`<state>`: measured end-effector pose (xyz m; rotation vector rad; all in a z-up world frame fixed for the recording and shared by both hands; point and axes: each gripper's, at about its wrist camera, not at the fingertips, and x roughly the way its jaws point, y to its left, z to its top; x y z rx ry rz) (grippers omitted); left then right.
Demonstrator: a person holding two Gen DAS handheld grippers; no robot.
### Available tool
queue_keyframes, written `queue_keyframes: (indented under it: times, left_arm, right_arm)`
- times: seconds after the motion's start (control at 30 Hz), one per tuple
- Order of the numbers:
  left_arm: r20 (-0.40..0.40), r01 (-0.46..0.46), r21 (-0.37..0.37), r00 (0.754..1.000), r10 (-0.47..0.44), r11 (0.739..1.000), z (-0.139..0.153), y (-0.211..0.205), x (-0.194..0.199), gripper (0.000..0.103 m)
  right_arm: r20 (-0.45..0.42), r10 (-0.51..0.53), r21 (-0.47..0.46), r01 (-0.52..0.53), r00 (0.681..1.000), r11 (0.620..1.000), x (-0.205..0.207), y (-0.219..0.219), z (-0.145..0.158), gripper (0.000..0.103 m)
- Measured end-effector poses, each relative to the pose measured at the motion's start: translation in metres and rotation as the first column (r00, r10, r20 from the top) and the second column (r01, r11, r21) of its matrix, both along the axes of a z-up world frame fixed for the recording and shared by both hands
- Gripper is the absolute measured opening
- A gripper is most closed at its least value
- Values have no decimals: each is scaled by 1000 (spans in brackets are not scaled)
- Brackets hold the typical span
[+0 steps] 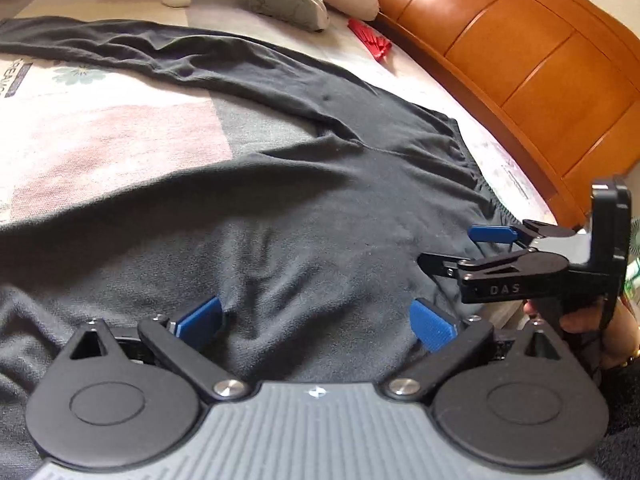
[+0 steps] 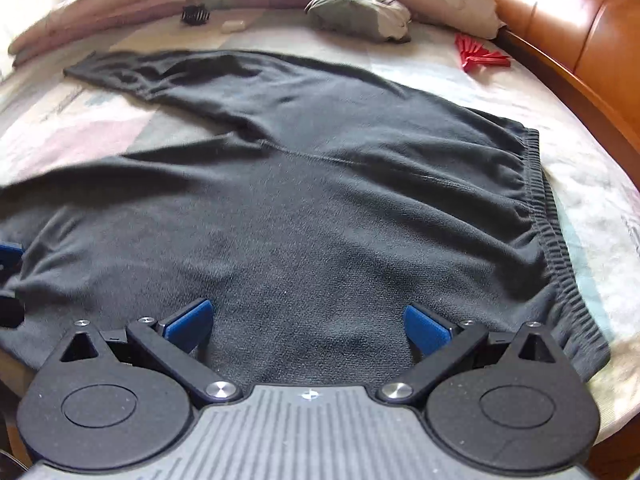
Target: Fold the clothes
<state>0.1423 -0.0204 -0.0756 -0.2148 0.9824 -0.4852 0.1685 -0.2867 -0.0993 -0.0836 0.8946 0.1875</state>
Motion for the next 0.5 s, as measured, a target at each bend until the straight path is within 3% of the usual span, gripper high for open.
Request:
queue_keyframes:
  times: [0.17, 0.33, 0.5]
  left_arm:
    - [-12, -9, -3, 1000, 9, 1000, 12, 8, 12, 100]
    - [61, -12, 37, 998, 10, 999, 35, 10, 45, 100]
    - [109, 6, 78, 994, -14, 997, 51, 1, 88, 100]
  right_arm:
    - [12, 8, 4, -8, 1000, 1000, -6, -2, -1, 103]
    - [-7, -10, 2, 10, 1000, 1000, -2, 2, 6, 103]
    - [48, 16, 41, -18, 999, 999, 9, 5, 19, 103]
